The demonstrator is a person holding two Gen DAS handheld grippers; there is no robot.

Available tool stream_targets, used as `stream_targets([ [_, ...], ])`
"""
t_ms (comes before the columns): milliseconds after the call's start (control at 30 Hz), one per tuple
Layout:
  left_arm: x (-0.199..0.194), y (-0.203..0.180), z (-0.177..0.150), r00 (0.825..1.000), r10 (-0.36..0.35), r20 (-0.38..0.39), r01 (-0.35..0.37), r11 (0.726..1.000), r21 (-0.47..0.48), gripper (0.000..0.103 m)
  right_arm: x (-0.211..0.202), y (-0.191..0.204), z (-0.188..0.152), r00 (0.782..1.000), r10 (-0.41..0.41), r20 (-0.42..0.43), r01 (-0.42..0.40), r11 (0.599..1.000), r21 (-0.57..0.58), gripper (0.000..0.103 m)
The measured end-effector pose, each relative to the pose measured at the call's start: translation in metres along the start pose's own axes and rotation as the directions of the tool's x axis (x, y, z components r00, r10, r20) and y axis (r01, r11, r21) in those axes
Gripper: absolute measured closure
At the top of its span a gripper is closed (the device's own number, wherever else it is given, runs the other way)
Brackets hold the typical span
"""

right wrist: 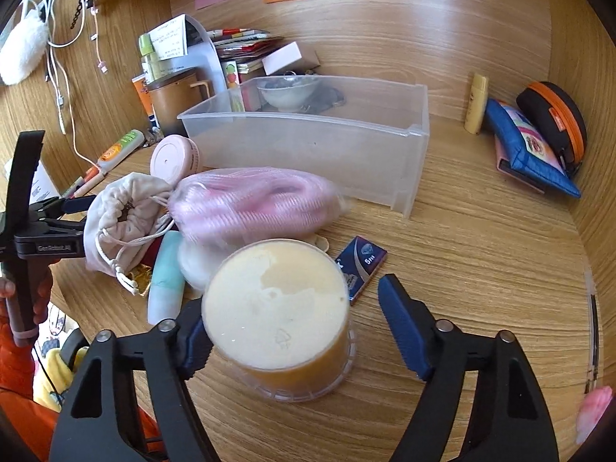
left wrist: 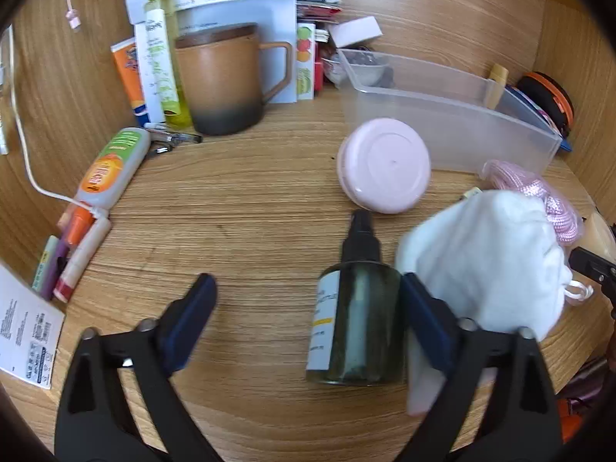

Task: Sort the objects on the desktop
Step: 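Grasp the green spray bottle with the left gripper while the right gripper grasps the cream cup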

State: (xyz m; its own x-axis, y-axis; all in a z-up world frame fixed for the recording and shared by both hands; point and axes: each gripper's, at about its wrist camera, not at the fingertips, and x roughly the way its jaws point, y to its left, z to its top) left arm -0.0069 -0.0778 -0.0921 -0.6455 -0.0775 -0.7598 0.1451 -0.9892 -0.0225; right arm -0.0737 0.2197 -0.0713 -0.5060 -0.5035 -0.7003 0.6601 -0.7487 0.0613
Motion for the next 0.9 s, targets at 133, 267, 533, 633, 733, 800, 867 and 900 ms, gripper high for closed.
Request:
stream_targets([
  [133, 0.003, -0.002, -0.001, 1.0, -0.001, 0.0, 0.001, 1.0, -0.005, 0.024, -0.001, 0.003, 0.0, 1.0, 0.017, 0.005, -0.017, 1.0, -0.011, 0.049],
  [267, 0.004, -0.003, -0.004, 1.0, 0.004, 0.002, -0.004, 1.0, -0.003, 0.034, -0.003, 0.003, 0.0, 1.0, 0.009, 0.007, -0.009, 1.0, -0.019, 0.049],
  [533, 0.003, -0.006, -0.008, 0.999, 0.037, 0.03, -0.037, 0.999, -0.003, 0.04, -0.005, -0.003, -0.002, 1.0, 0.008, 0.003, -0.008, 1.0, -0.003, 0.049],
  [633, 0.003, -0.008, -0.008, 0.998, 0.052, 0.04, -0.052, 0.999, -0.011, 0.049, -0.007, -0.007, -0.003, 1.0, 0.005, -0.001, -0.005, 1.0, 0.007, 0.049],
  [733, 0.003, -0.011, -0.008, 0.998, 0.052, 0.047, -0.051, 0.999, -0.012, 0.059, -0.009, -0.013, -0.003, 1.0, 0.012, -0.004, -0.012, 1.0, 0.028, 0.049],
  [800, 0.003, -0.011, -0.008, 0.997, 0.057, 0.05, -0.056, 0.998, -0.015, 0.062, -0.011, -0.019, -0.003, 1.0, 0.023, -0.006, -0.023, 0.999, 0.048, 0.049],
  [867, 0.002, -0.012, -0.008, 0.995, 0.08, 0.056, -0.079, 0.997, -0.02, 0.062, -0.013, -0.023, -0.002, 1.0, 0.022, -0.005, -0.021, 0.998, 0.061, 0.049],
  [900, 0.002, -0.012, -0.009, 0.994, 0.088, 0.059, -0.086, 0.996, -0.031, 0.062, -0.014, -0.025, -0.002, 1.0, 0.018, -0.002, -0.018, 0.998, 0.063, 0.049],
])
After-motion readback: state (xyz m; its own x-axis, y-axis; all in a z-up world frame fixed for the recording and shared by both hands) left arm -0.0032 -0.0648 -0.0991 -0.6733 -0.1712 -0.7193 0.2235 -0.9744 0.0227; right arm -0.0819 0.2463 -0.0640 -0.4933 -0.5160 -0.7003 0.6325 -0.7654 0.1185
